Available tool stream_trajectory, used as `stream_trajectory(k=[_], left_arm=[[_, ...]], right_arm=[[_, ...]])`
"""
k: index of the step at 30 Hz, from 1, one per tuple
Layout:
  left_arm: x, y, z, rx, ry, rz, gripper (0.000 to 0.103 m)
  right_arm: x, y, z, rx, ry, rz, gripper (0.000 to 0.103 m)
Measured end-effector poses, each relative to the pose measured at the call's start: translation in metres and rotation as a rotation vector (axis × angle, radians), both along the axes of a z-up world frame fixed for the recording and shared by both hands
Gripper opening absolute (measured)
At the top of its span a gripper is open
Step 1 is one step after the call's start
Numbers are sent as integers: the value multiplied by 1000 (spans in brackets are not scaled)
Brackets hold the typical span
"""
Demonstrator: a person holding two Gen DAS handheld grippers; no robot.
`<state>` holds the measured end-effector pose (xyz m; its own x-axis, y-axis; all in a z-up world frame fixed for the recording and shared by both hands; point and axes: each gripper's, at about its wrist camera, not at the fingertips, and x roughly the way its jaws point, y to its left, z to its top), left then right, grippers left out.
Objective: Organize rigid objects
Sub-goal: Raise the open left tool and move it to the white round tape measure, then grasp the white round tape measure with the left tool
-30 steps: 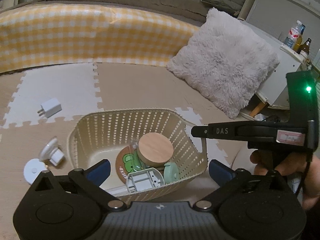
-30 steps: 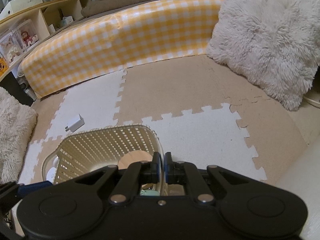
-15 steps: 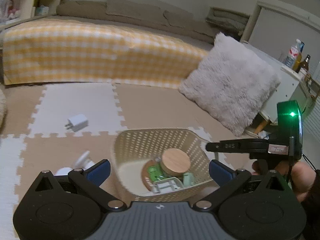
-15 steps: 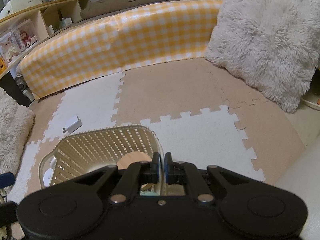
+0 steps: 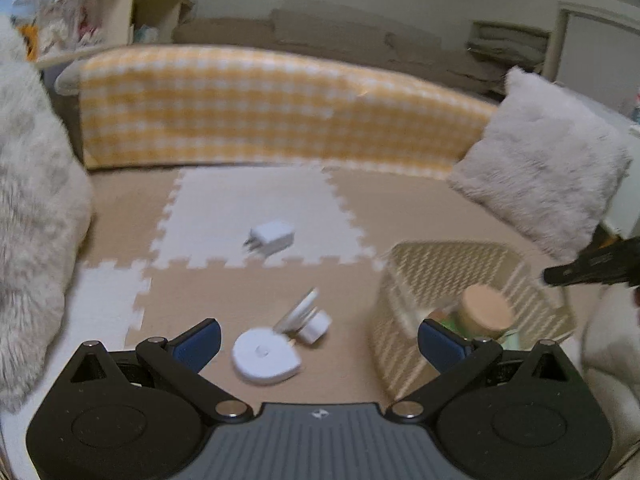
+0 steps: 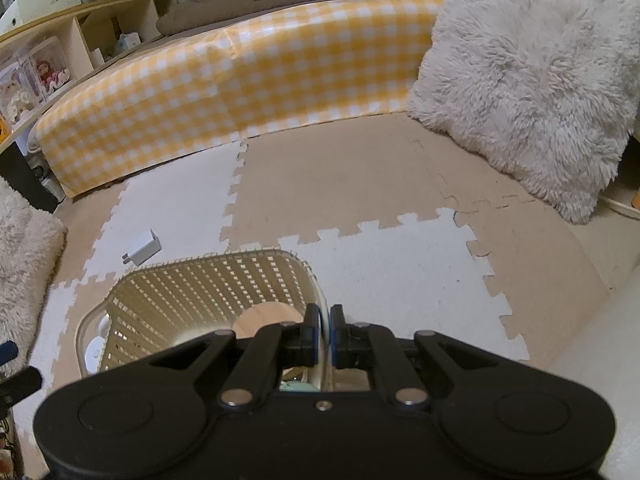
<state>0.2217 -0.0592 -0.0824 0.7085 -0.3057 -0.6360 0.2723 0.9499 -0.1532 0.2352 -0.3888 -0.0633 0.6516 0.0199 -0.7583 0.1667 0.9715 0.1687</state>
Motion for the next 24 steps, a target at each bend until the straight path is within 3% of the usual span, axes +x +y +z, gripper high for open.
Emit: stream_trajectory(k=[9, 17, 21, 24], left_arm=[[13, 11, -51, 37, 80, 45, 103], [29, 13, -66, 54, 38, 80, 101], [36, 9, -70, 49, 20, 74, 93], [39, 1, -74, 96, 2, 46, 85]], right_arm=[[1, 2, -1, -18, 22, 12, 5], [1, 3, 0, -26, 25, 15, 5], [2, 3, -1, -26, 25, 14, 5], [1, 3, -1, -27, 26, 15, 5]])
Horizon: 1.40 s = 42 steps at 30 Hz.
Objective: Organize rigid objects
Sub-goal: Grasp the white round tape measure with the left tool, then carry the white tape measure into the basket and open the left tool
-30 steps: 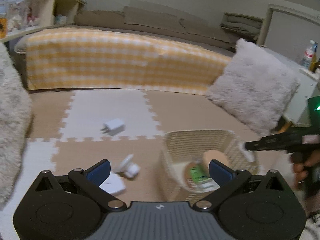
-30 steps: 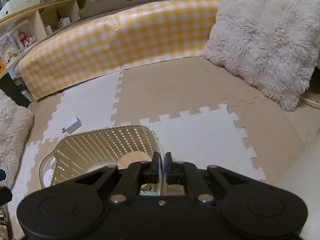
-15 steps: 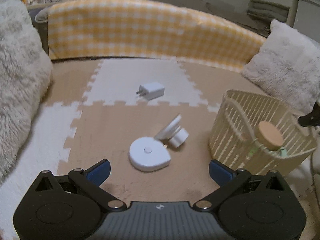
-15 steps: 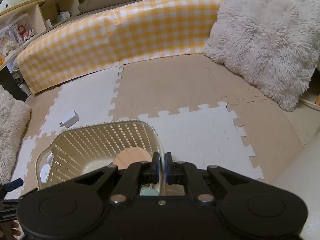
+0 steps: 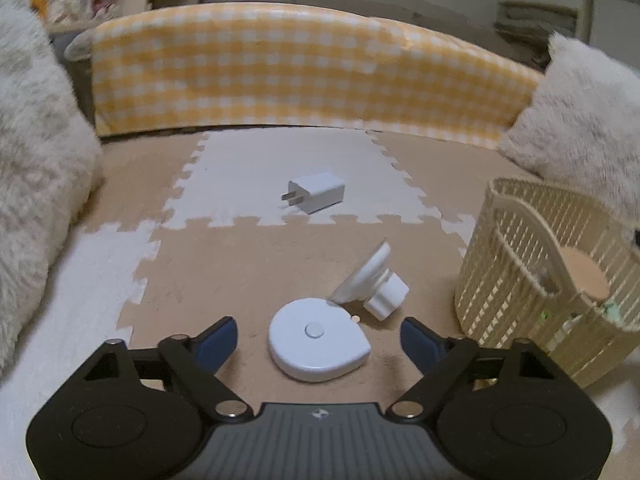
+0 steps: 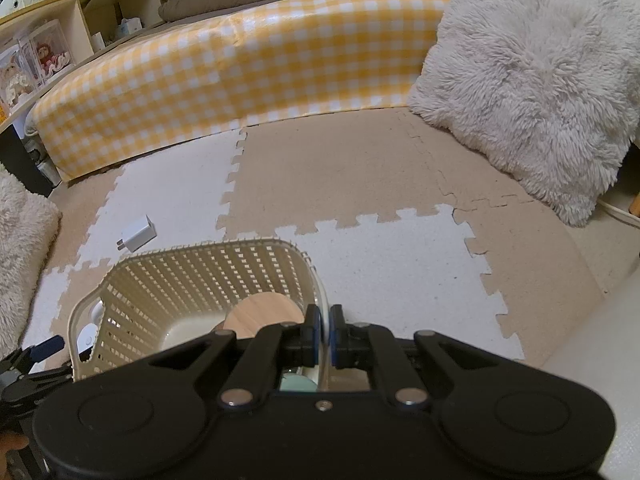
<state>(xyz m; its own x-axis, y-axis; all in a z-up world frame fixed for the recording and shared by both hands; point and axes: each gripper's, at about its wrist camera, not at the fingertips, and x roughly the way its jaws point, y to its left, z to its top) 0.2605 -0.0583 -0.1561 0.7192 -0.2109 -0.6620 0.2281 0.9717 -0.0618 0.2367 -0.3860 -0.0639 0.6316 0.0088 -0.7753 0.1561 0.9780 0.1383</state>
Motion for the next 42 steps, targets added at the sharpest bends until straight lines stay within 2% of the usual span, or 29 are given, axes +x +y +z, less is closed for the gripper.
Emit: stream_trajectory(k=[4, 9, 12, 19, 26, 29, 35, 42], left_arm=[[3, -6, -7, 49, 6, -15, 78], [7, -4, -13, 57, 17, 1, 71], [7, -4, -13, 54, 10, -11, 60], [-1, -4, -10, 37, 32, -2, 60], [-10, 9, -3, -44, 99, 67, 60], [-16, 15, 6, -76, 99, 93, 60], [-32, 13, 40, -121, 20, 72, 60], [-54, -18, 83, -190, -60, -53, 60]], right_arm=[[0, 0, 0, 1, -1, 0, 5], [0, 0, 0, 0, 0, 1, 5], [0, 0, 0, 2, 0, 1, 5], [0, -1, 0, 3, 0, 0, 5], [0, 0, 0, 2, 2, 1, 5], [0, 0, 0, -1, 3, 1, 5], [0, 1, -1, 0, 4, 1, 5], [0, 1, -1, 1, 4, 1, 5]])
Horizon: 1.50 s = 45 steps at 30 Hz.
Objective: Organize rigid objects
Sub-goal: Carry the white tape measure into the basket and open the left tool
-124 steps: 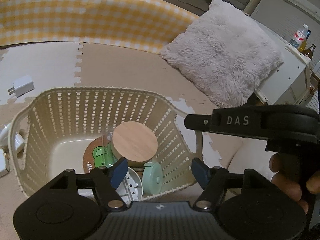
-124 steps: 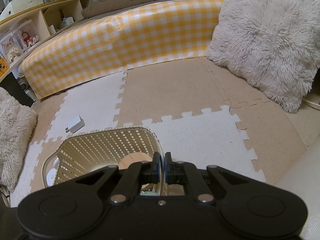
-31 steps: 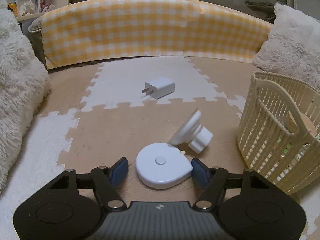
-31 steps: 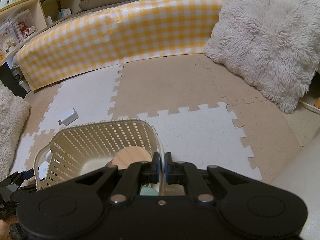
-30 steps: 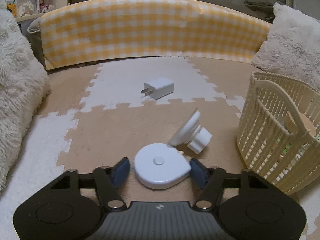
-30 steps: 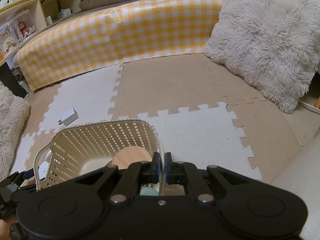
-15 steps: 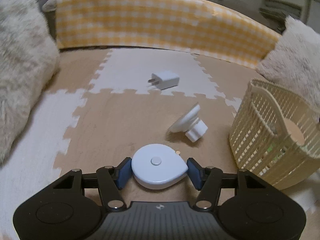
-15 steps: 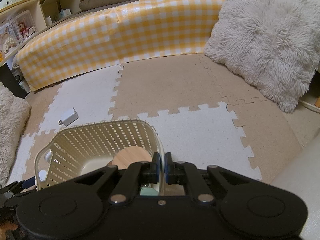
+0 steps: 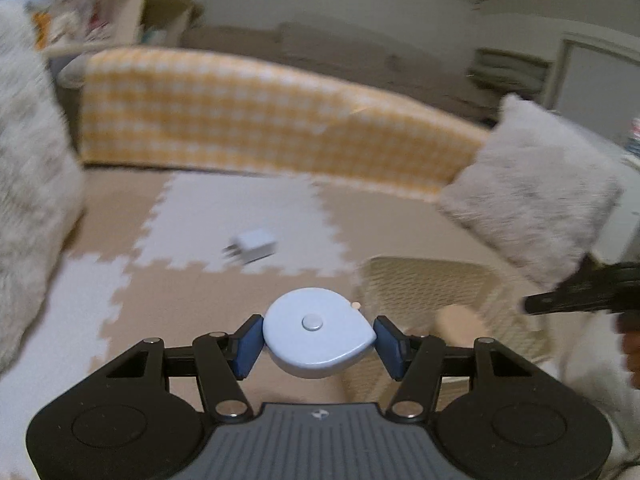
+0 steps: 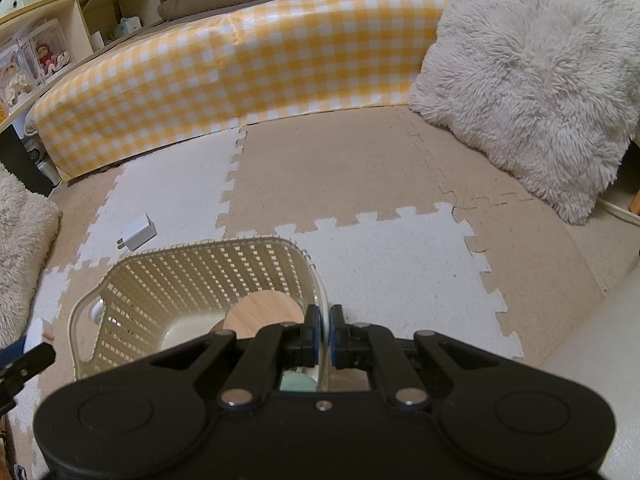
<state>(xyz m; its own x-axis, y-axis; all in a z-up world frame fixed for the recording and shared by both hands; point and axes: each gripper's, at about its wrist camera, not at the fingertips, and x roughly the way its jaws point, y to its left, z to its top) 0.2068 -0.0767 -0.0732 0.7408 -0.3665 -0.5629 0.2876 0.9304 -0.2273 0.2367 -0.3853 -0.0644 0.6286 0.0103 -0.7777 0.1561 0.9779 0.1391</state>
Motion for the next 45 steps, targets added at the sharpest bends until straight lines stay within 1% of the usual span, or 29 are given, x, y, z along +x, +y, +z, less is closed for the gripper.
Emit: stream_trajectory(k=[2, 5, 9, 13, 17, 24, 33, 39, 41, 45], left_arm=[[-5, -12, 8, -7, -20, -41, 60], [-9, -28, 16, -15, -28, -87, 60], [-10, -48, 17, -6, -14, -133, 60], [-5, -65, 13, 20, 24, -165, 60], [1, -76, 10, 56, 51, -172, 60], [13, -81, 4, 126, 92, -171, 60], [27, -90, -3, 184, 105, -206, 60], [27, -94, -6, 214, 111, -223, 61], [26, -95, -5, 215, 117, -226, 65], [24, -95, -3, 212, 119, -232, 68]], right_arm=[[0, 0, 0, 0, 0, 0, 5], [-1, 0, 0, 2, 0, 0, 5], [-2, -1, 0, 5, 1, 0, 5], [-1, -1, 0, 6, 0, 0, 5], [-1, 0, -1, 6, 4, 0, 5], [-1, 1, -1, 7, 5, 1, 5], [-1, 0, -1, 7, 5, 0, 5], [-1, 0, -1, 7, 7, 0, 5], [-1, 0, -1, 8, 6, 0, 5], [-1, 0, -1, 11, 6, 1, 5]])
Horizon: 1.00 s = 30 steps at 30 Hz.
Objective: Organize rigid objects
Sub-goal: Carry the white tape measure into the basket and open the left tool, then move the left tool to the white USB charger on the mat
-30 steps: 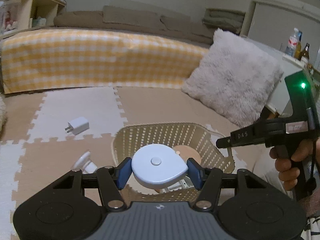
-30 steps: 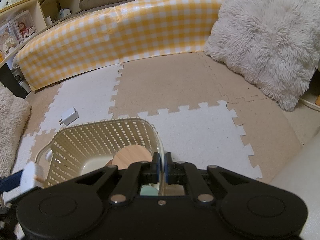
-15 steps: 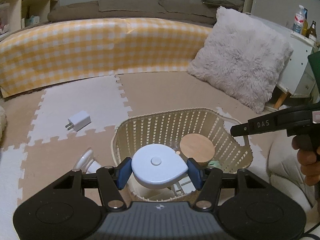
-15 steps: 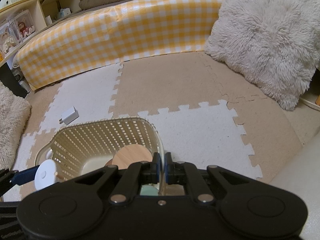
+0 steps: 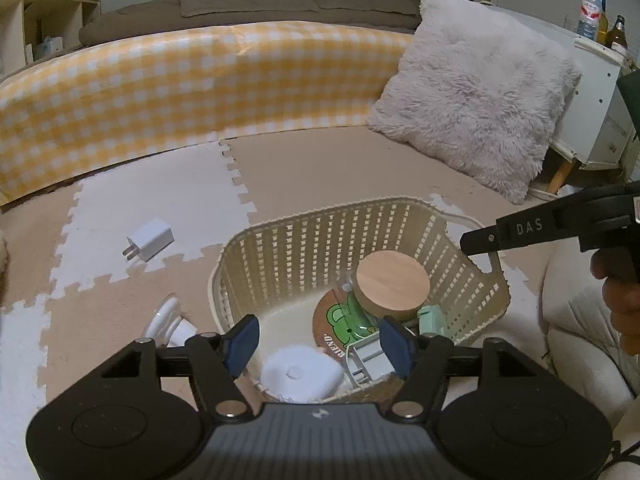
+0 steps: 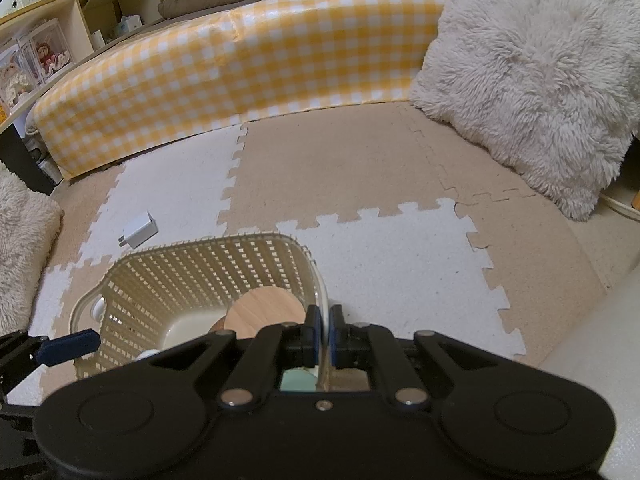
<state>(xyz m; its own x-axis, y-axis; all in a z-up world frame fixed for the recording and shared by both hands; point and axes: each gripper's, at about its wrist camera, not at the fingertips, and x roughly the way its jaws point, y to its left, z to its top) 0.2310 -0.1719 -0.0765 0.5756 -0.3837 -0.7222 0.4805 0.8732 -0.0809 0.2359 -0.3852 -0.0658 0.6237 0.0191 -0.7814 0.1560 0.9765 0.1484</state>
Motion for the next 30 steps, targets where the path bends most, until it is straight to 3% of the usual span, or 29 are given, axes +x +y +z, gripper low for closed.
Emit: stream_trajectory(k=[21, 30], left_arm=[[-13, 2, 22, -56, 28, -12, 87], [-24, 9, 38, -94, 1, -15, 102]], right_arm=[[0, 0, 0, 0, 1, 0, 5], [0, 0, 0, 0, 2, 0, 5]])
